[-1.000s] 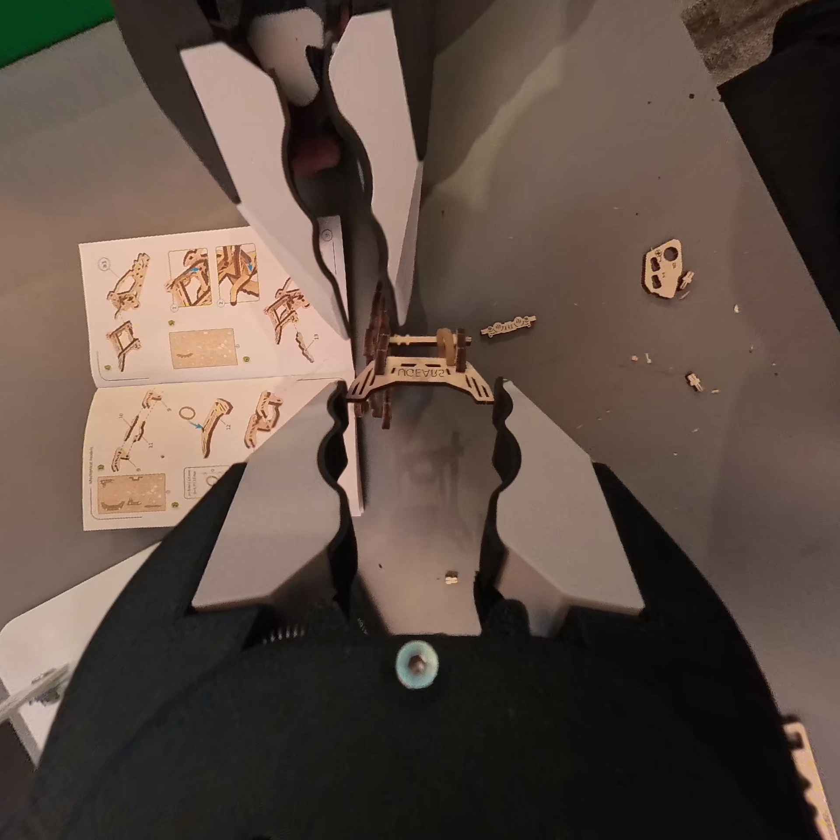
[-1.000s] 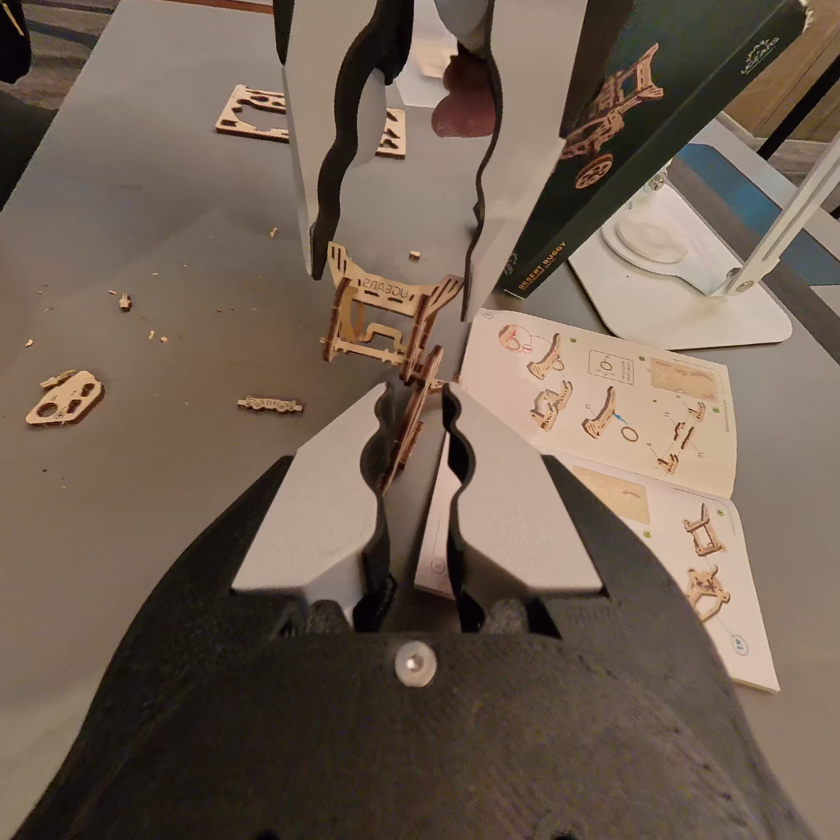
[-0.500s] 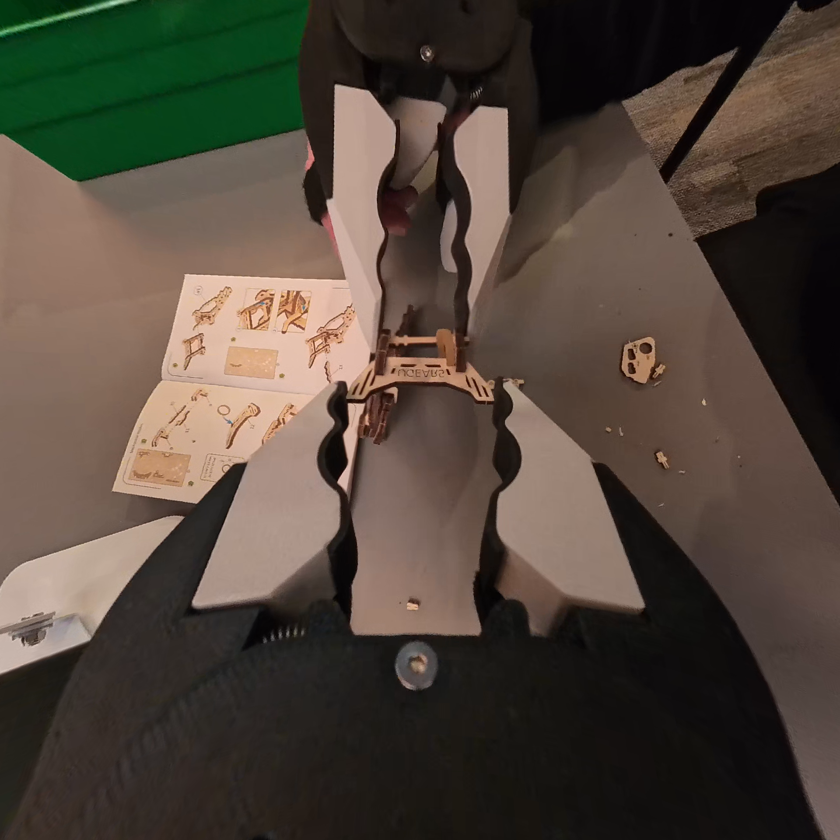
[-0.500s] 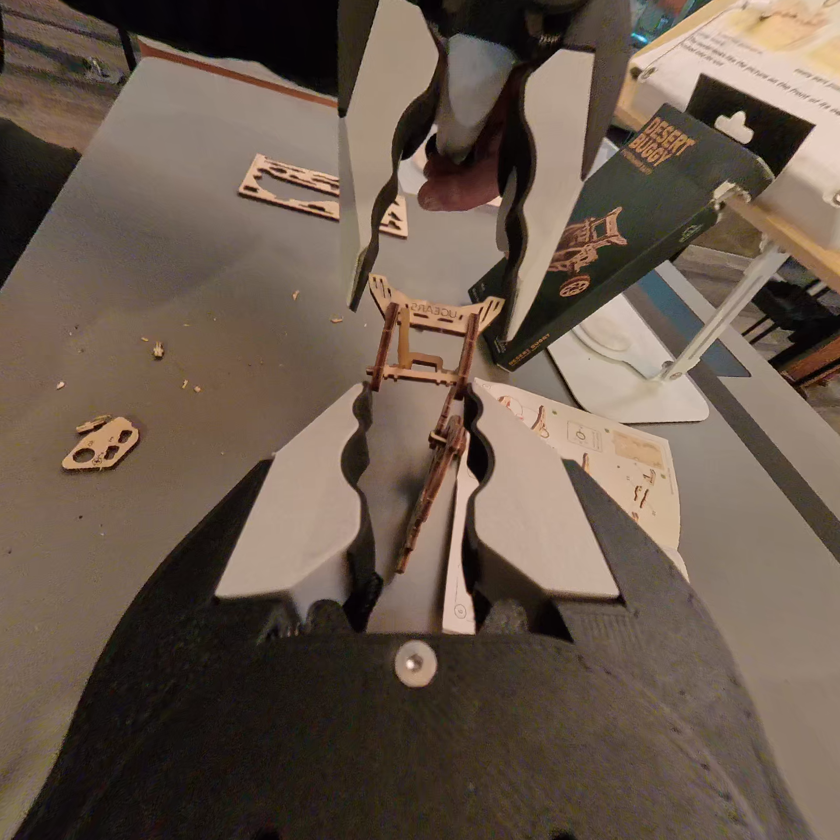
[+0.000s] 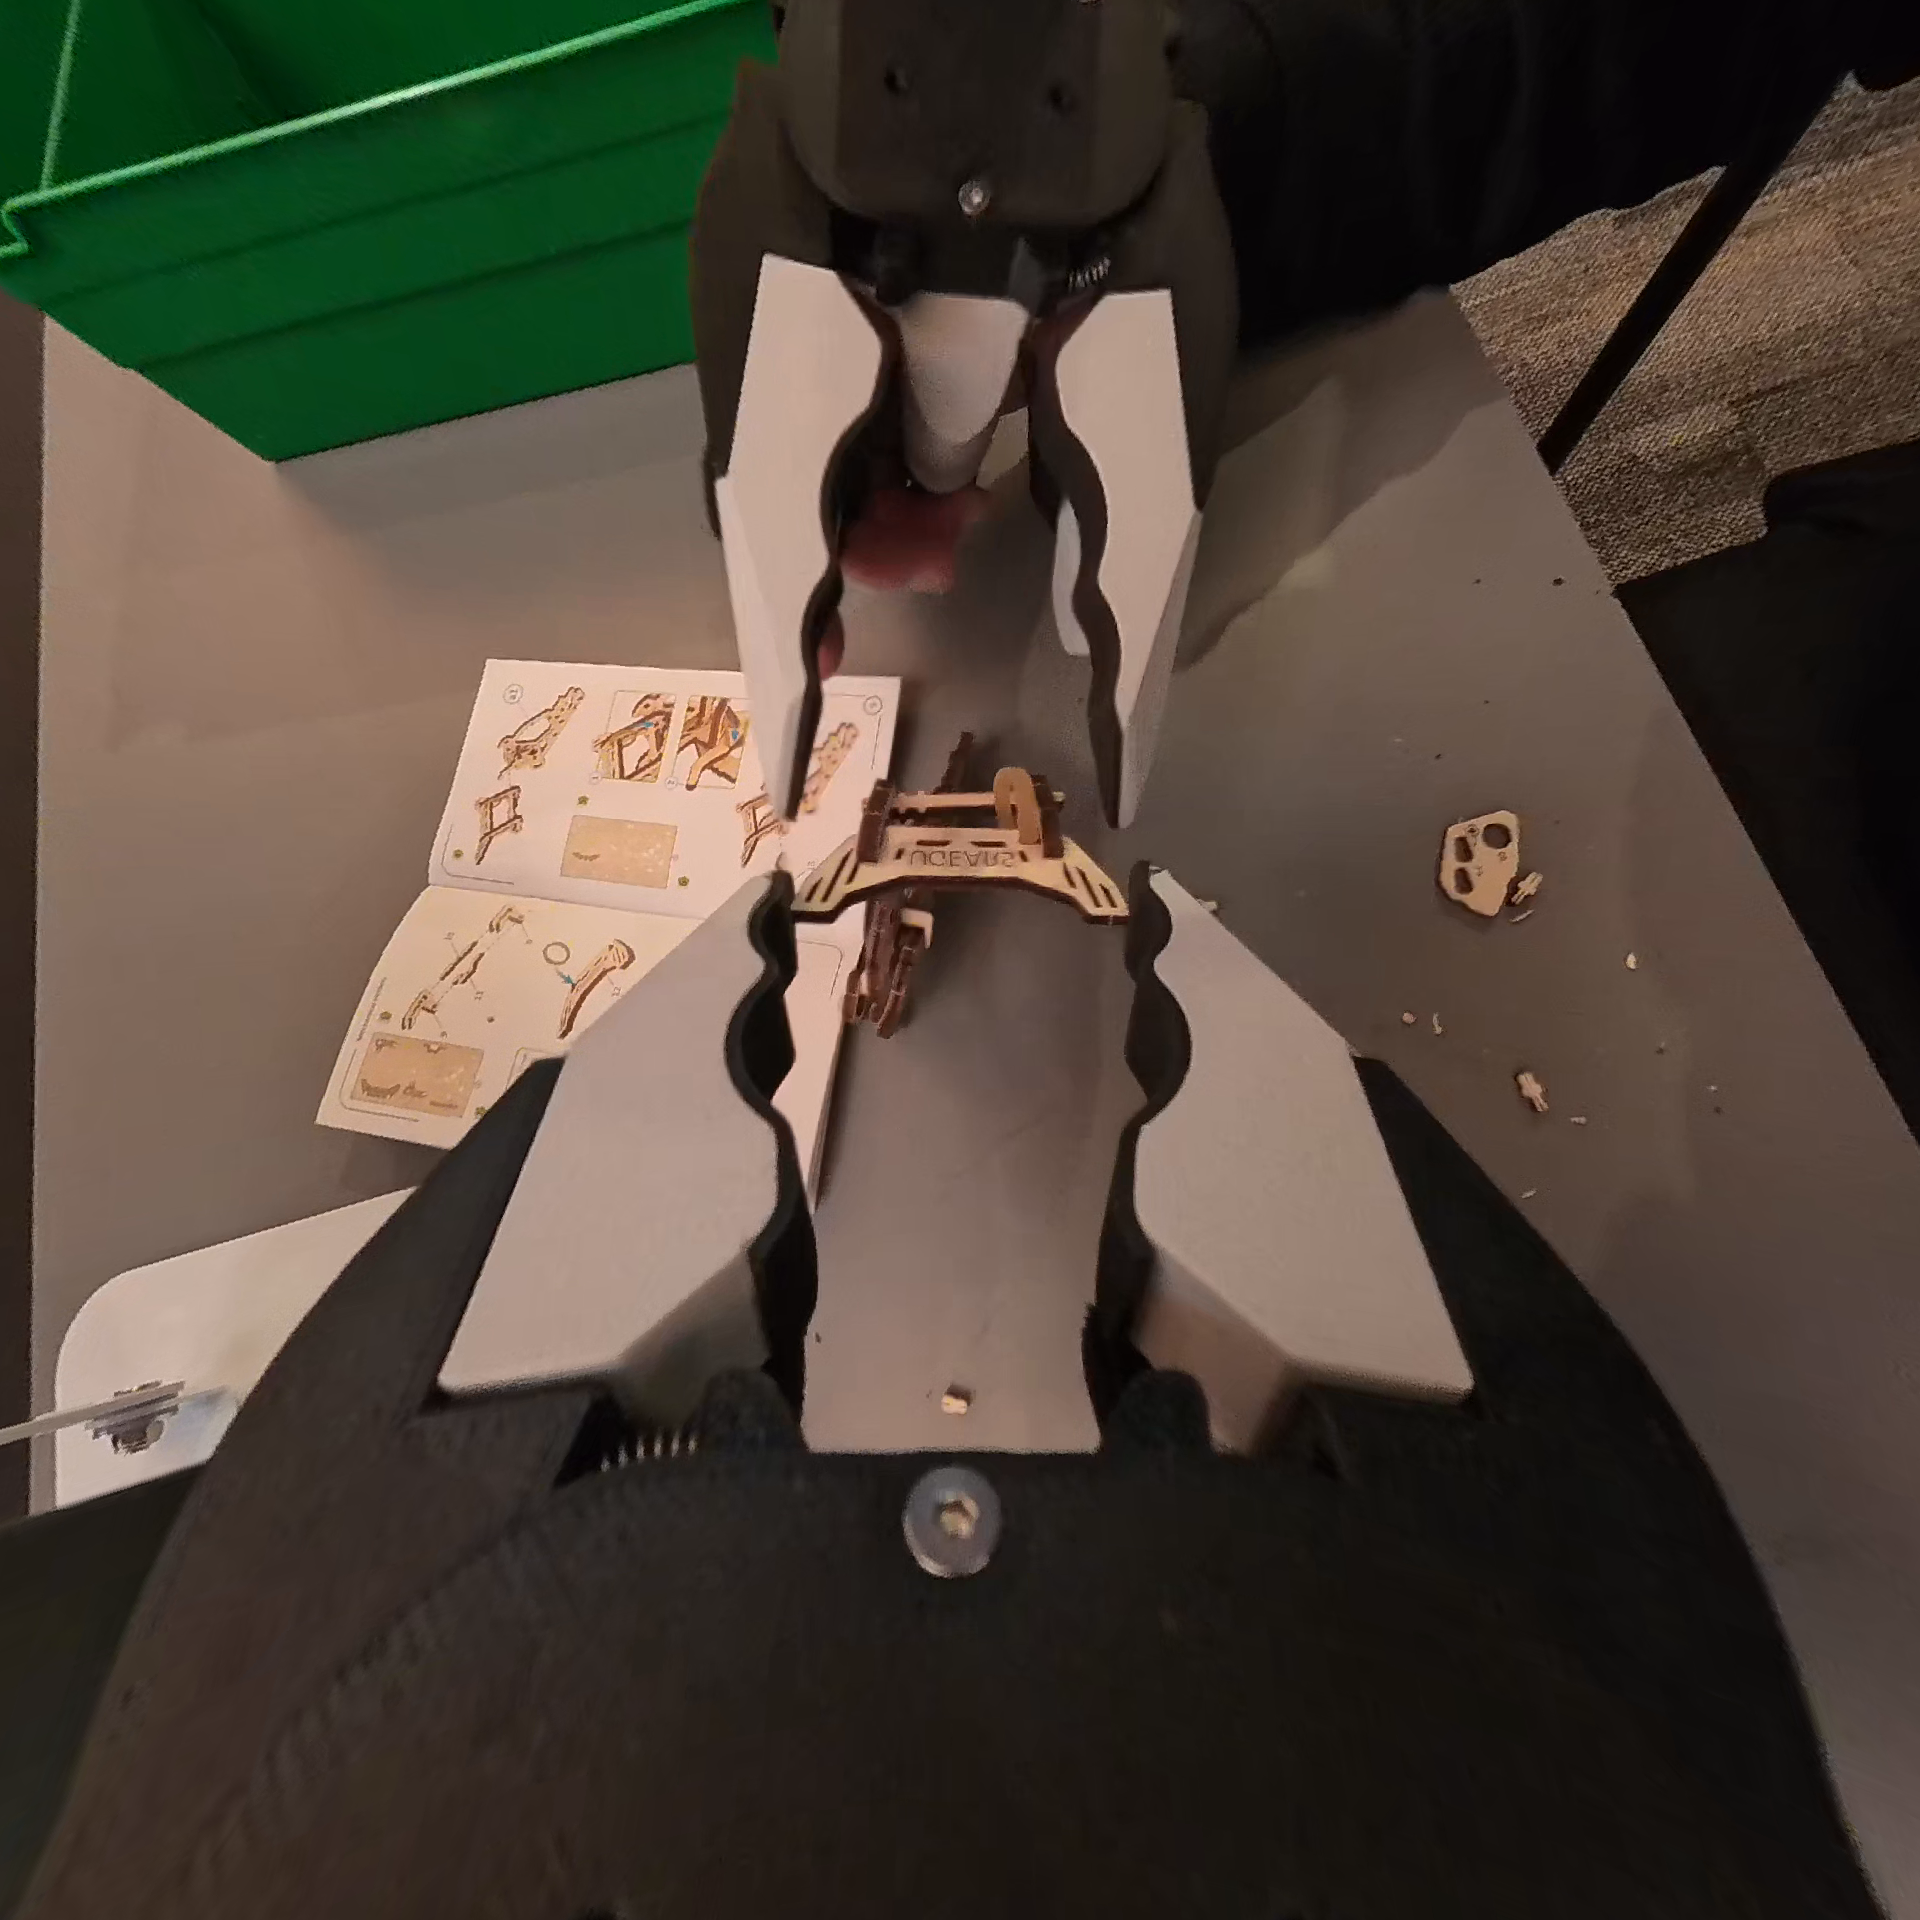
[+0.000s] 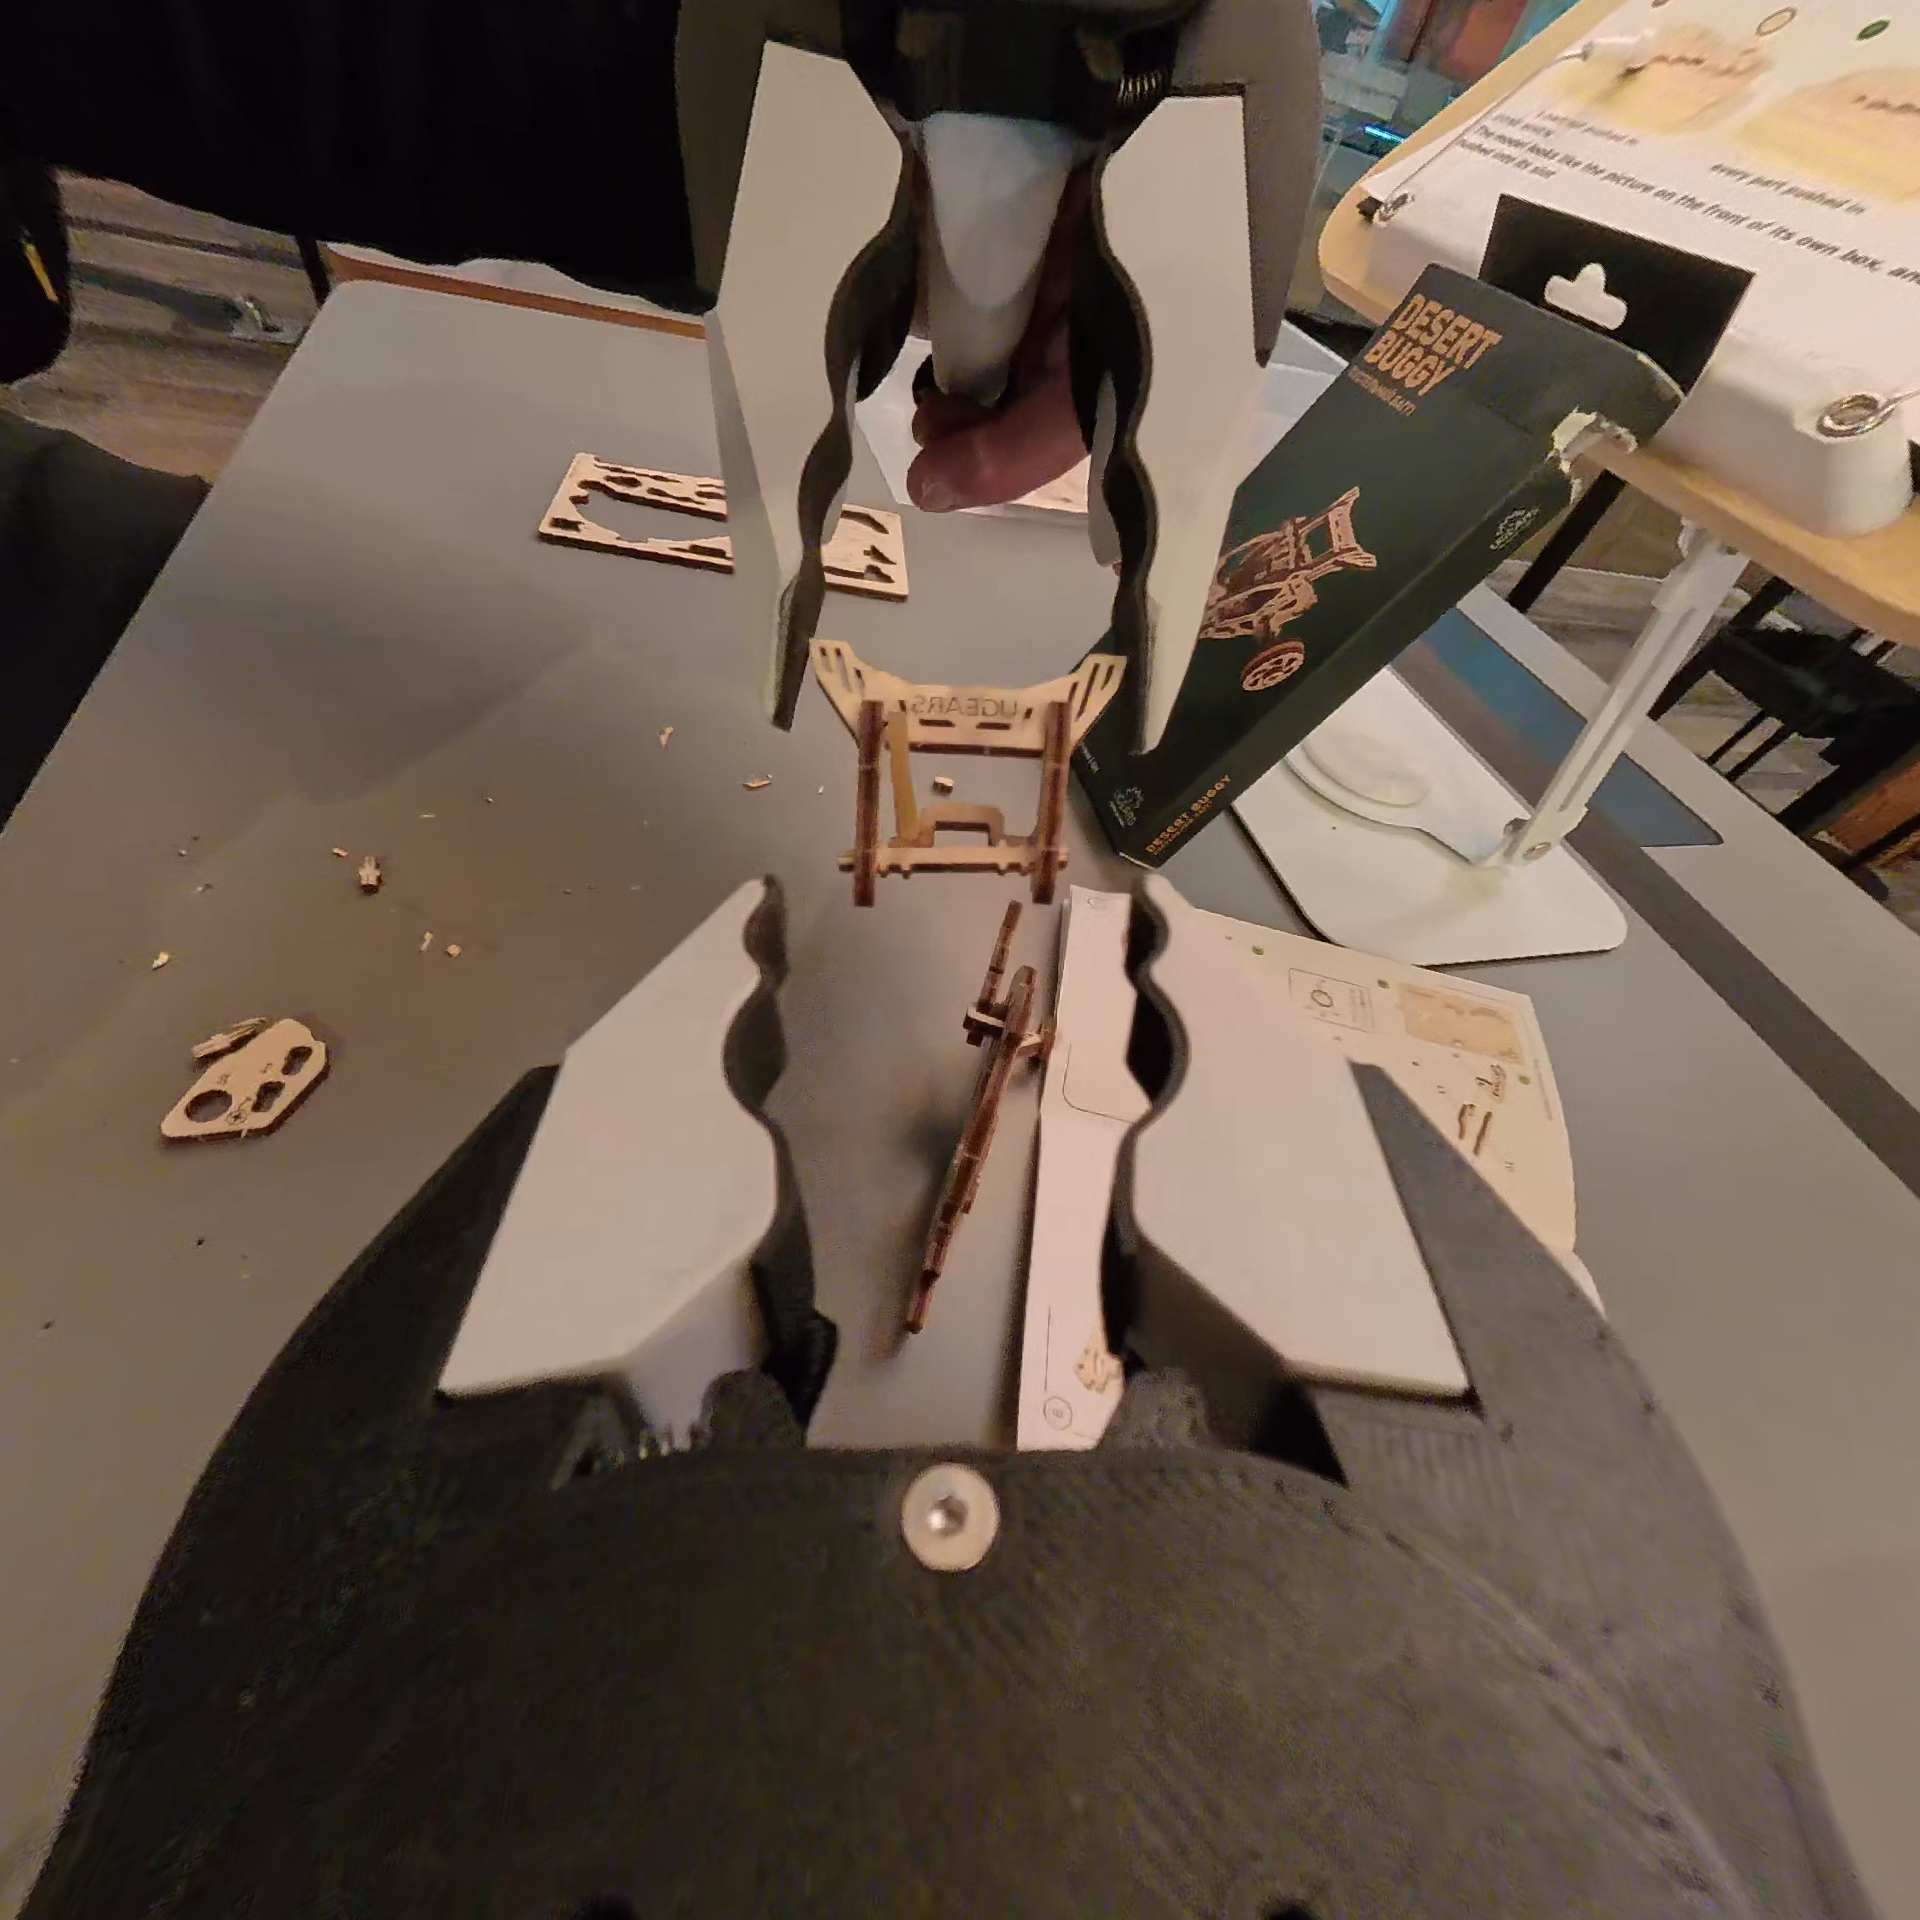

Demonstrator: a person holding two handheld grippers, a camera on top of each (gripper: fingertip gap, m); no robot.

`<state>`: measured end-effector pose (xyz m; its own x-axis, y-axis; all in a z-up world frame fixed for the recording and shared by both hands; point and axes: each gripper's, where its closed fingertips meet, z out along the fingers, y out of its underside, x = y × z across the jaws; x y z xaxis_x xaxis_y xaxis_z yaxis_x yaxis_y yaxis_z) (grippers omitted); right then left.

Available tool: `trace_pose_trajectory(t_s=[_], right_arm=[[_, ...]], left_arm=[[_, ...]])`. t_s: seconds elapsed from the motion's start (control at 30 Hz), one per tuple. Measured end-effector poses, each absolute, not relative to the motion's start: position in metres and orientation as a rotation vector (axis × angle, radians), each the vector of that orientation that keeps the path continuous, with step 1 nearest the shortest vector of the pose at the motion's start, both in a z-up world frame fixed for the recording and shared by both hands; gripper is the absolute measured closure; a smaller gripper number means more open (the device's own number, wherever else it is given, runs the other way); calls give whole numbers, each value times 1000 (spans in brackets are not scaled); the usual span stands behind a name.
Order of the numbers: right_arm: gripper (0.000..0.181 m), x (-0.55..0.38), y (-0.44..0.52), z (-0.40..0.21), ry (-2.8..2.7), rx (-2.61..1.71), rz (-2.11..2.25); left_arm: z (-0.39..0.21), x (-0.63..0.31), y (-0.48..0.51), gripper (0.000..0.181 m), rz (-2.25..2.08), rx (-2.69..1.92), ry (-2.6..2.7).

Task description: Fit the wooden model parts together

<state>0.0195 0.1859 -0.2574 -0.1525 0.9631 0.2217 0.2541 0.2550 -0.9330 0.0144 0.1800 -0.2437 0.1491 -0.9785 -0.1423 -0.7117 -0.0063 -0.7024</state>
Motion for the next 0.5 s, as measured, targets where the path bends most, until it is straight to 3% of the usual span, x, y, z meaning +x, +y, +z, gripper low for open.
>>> trace_pose_trajectory(t_s=[0.03, 0.2, 0.5], right_arm=[[116, 19, 185, -257, -1607, -1148, 962], [139, 18, 181, -252, -1593, -1122, 995], [140, 17, 183, -256, -1619, -1172, 949]], left_arm=[[-243, 16, 179, 119, -520, -1769, 1625], [-243, 18, 179, 119, -523, -1759, 1624], [-244, 18, 179, 119, -437, -1748, 1651]])
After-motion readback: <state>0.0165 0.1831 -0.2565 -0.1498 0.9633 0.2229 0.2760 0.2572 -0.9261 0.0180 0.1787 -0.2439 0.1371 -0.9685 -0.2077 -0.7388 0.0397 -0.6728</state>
